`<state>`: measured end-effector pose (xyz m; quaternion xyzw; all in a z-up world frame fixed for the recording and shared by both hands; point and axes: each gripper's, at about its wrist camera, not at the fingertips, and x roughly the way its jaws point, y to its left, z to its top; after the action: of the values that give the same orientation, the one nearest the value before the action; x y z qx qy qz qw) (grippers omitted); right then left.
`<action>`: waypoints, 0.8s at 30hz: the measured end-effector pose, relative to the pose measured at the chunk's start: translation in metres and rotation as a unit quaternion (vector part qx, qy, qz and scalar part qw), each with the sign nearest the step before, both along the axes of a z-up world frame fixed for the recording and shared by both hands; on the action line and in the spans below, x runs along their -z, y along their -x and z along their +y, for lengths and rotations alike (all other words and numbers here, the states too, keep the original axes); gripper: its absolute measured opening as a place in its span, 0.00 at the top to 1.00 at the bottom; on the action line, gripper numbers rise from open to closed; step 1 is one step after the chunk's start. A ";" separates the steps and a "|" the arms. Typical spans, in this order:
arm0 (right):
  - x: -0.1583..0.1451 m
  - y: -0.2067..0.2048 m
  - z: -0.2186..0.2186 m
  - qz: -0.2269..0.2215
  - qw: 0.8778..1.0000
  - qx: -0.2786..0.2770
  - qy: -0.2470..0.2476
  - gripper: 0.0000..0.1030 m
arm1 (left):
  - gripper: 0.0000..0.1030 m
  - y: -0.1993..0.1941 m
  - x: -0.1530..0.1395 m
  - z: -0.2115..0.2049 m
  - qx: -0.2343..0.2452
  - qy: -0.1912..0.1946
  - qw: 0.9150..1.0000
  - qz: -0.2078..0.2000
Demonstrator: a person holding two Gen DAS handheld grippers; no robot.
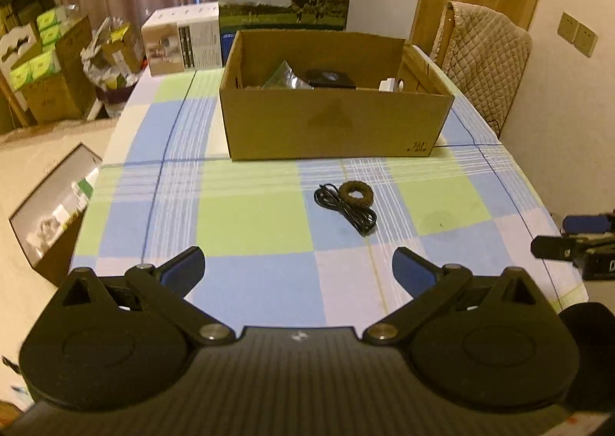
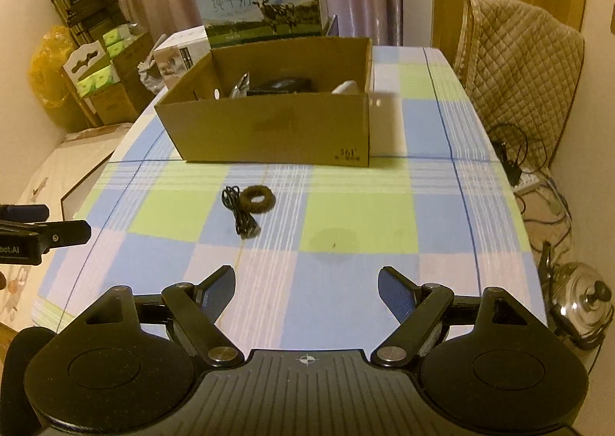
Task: Organize objects
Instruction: 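Lower both open tools toward the black cable and brown hair tie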
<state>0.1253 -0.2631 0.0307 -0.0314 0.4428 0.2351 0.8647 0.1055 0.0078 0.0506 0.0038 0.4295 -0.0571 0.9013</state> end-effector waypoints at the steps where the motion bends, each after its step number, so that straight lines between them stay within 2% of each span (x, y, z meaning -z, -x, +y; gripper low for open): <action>1: 0.003 0.000 0.000 0.003 1.000 -0.001 0.001 0.23 | 0.01 0.000 0.003 -0.001 0.001 0.001 1.000 0.002; 8: 0.021 -0.002 -0.001 0.009 1.000 -0.003 -0.003 0.23 | 0.01 -0.005 0.023 -0.011 0.001 0.001 1.000 0.008; 24: 0.037 -0.023 -0.004 0.000 1.000 0.006 0.001 0.23 | 0.01 -0.034 0.058 -0.034 -0.004 0.009 1.000 0.029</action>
<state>0.1487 -0.2667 -0.0066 -0.0298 0.4428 0.2296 0.8662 0.1395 -0.0257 -0.0070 -0.0076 0.4547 -0.0575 0.8888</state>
